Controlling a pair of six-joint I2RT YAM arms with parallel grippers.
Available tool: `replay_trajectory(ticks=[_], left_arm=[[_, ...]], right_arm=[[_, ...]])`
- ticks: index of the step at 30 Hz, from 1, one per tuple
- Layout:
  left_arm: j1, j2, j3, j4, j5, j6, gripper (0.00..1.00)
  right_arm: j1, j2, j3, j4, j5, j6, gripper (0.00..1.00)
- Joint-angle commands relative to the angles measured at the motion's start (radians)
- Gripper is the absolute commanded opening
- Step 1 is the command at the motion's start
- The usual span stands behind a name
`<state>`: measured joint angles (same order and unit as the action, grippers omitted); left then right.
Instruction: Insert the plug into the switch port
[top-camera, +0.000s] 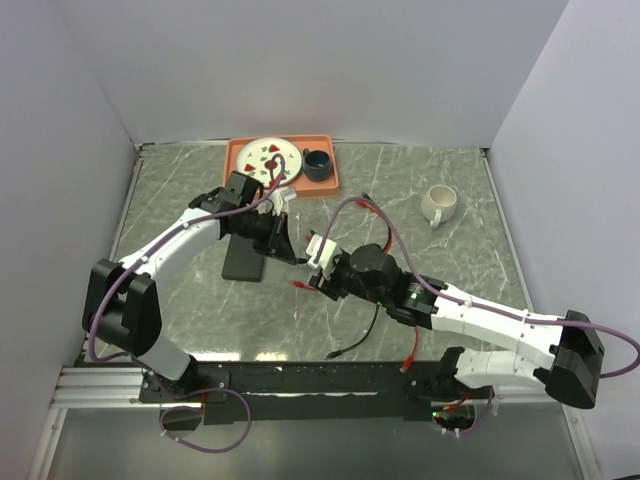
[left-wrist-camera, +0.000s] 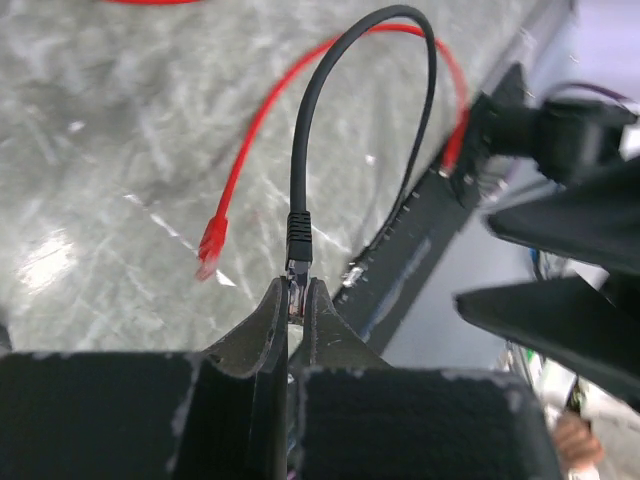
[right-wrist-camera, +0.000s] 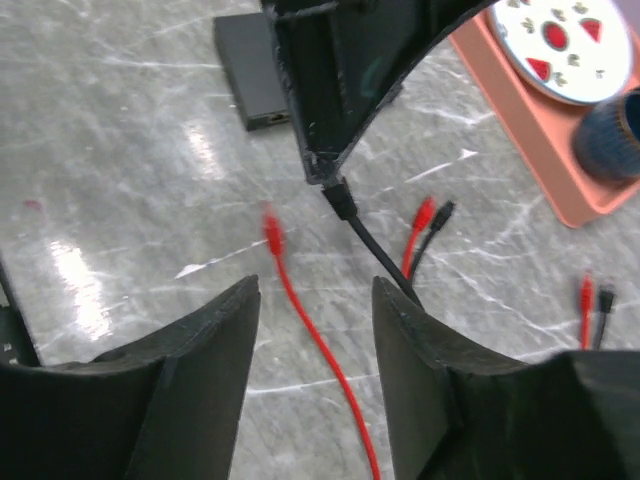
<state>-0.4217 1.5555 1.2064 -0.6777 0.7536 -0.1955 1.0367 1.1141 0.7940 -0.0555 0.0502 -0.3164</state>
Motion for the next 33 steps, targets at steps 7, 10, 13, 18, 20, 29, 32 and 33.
replay_trajectory(ticks=[7,10,13,18,20,29,32,33], left_arm=[[0.003,-0.025,0.065,-0.074,0.213,0.093,0.01],[-0.002,-0.031,0.067,-0.071,0.216,0.084,0.01],[-0.006,-0.028,0.071,-0.085,0.213,0.091,0.01],[-0.023,-0.011,0.071,-0.098,0.193,0.091,0.01],[-0.031,-0.006,0.07,-0.097,0.197,0.09,0.01],[-0.066,0.008,0.085,-0.114,0.202,0.099,0.01],[-0.068,0.005,0.088,-0.112,0.208,0.097,0.01],[-0.068,0.005,0.093,-0.115,0.208,0.097,0.01]], right_arm=[[-0.018,0.055,0.045,0.003,-0.125,-0.012,0.47],[-0.017,0.061,0.048,0.011,-0.115,-0.009,0.51],[-0.014,0.073,0.048,0.034,-0.061,-0.004,0.45],[-0.012,0.05,0.037,0.087,-0.023,-0.016,0.54],[-0.009,0.05,0.036,0.098,-0.02,-0.029,0.56],[0.009,0.118,0.071,0.079,0.013,-0.052,0.5],[0.01,0.127,0.077,0.074,0.008,-0.052,0.42],[0.01,0.131,0.077,0.074,0.004,-0.052,0.38]])
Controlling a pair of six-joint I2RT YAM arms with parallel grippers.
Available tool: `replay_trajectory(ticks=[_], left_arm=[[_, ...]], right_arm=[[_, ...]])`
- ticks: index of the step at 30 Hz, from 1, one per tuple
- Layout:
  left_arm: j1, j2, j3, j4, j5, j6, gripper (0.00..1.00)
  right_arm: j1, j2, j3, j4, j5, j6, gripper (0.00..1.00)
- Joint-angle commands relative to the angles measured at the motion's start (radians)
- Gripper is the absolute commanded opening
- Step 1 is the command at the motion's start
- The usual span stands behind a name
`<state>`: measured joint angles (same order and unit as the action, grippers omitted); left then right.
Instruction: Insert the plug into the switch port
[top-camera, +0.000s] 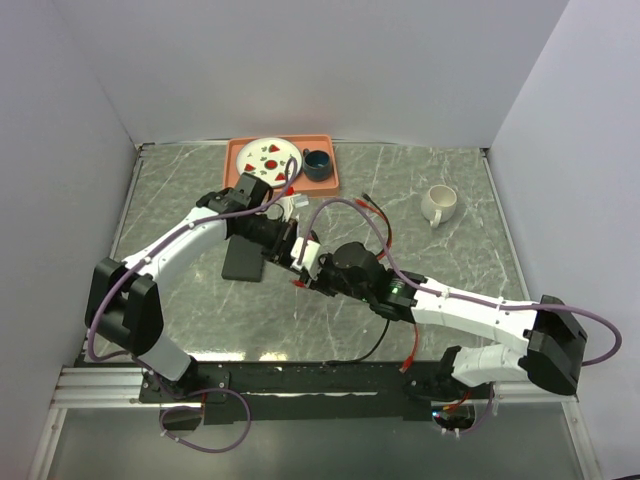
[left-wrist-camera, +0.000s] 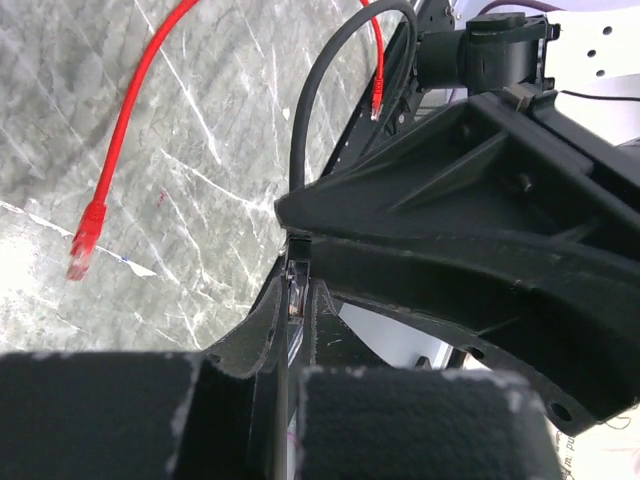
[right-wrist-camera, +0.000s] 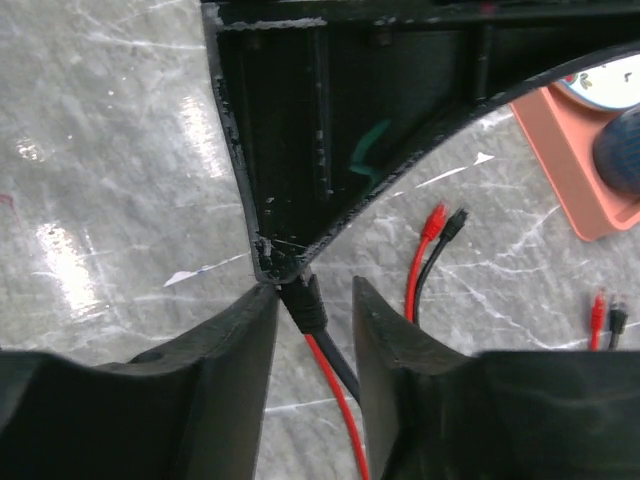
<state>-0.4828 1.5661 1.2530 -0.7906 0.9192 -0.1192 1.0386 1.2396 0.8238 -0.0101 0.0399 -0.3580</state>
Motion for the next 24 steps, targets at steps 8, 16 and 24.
replay_trajectory(ticks=[8,16,24], left_arm=[[-0.007,-0.012,0.056,0.005,0.058,0.013,0.01],[0.009,-0.021,0.049,0.062,-0.096,-0.046,0.58],[0.24,-0.041,-0.036,0.194,-0.506,-0.206,0.97]], right_arm=[[0.014,0.031,0.061,0.015,0.017,-0.012,0.02],[0.015,0.032,0.054,0.018,0.043,-0.009,0.0],[0.015,0.111,0.104,-0.023,0.034,-0.036,0.0]])
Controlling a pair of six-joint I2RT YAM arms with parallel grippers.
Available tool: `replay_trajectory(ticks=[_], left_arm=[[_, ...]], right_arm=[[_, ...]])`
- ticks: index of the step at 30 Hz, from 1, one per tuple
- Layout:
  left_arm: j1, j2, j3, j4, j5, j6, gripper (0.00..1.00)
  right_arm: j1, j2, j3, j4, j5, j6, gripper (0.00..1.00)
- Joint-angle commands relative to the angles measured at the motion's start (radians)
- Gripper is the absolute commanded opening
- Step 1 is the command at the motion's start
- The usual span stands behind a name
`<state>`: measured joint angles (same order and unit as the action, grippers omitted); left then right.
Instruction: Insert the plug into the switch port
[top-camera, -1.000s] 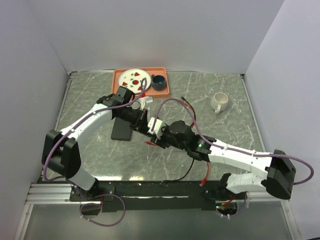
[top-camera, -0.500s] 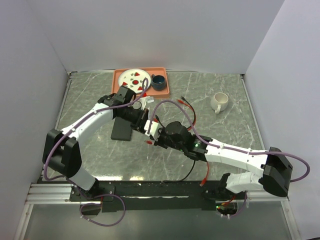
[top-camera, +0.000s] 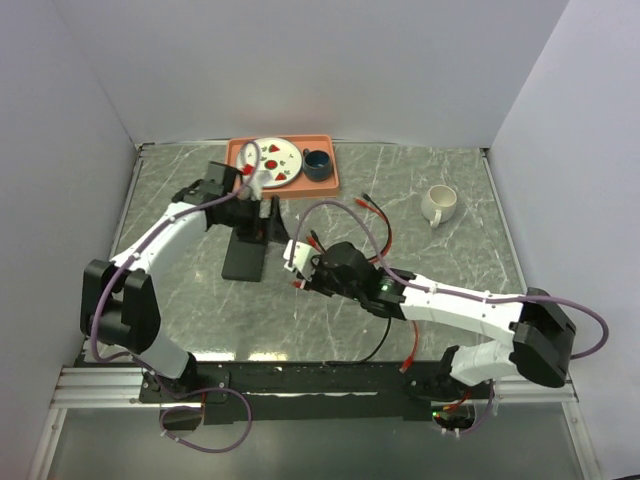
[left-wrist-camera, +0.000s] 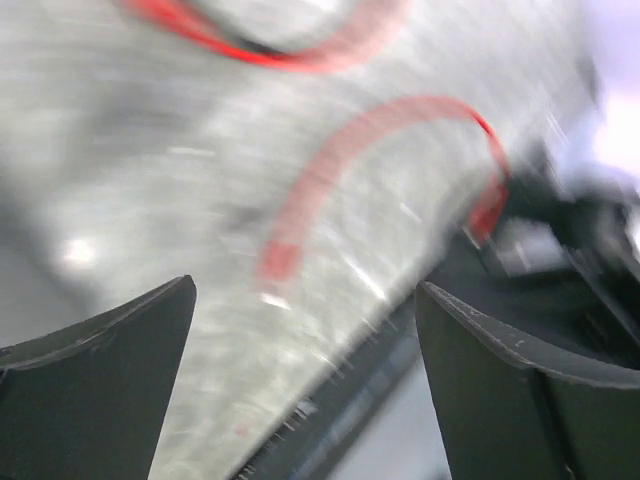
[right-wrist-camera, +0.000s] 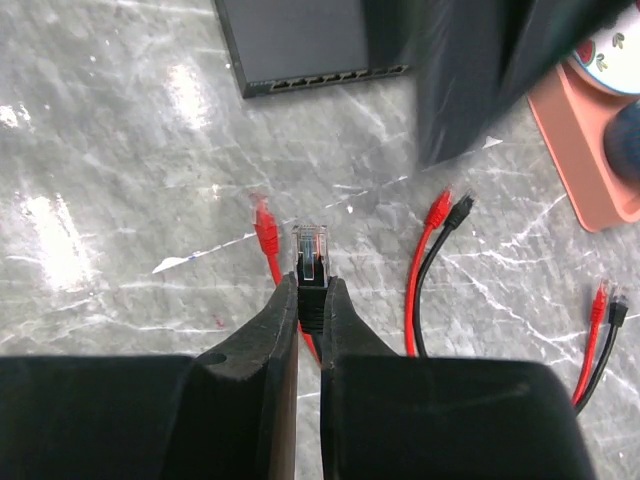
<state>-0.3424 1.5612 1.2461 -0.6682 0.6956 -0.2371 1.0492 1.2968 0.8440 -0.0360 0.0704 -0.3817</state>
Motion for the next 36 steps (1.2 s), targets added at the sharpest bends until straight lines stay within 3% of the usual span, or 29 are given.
replay_trajectory(ticks=[1,6,10,15,19,28,36], left_arm=[[0.108,-0.032,-0.033,0.065,-0.339,-0.093,0.97],[0.134,0.013,-0.011,-0.014,-0.615,-0.128,0.97],[0.143,-0.05,-0.13,0.086,-0.679,-0.25,0.93],[0.167,-0.128,-0.263,0.171,-0.82,-0.309,0.91],[0.215,-0.167,-0.374,0.257,-0.783,-0.332,0.88],[0.226,-0.147,-0.52,0.507,-0.64,-0.289,0.85],[0.235,-0.09,-0.502,0.545,-0.585,-0.26,0.84]], right_arm=[[0.003,0.076,0.119,-0.005,-0.006,-0.019,0.0],[-0.054,0.219,0.217,-0.025,-0.131,-0.023,0.0],[-0.138,0.308,0.312,-0.051,-0.316,0.006,0.0],[-0.176,0.456,0.418,-0.09,-0.339,-0.034,0.0],[-0.193,0.571,0.524,-0.126,-0.374,-0.049,0.0],[-0.195,0.674,0.549,-0.183,-0.431,-0.085,0.0],[-0.169,0.771,0.638,-0.246,-0.396,-0.094,0.0]])
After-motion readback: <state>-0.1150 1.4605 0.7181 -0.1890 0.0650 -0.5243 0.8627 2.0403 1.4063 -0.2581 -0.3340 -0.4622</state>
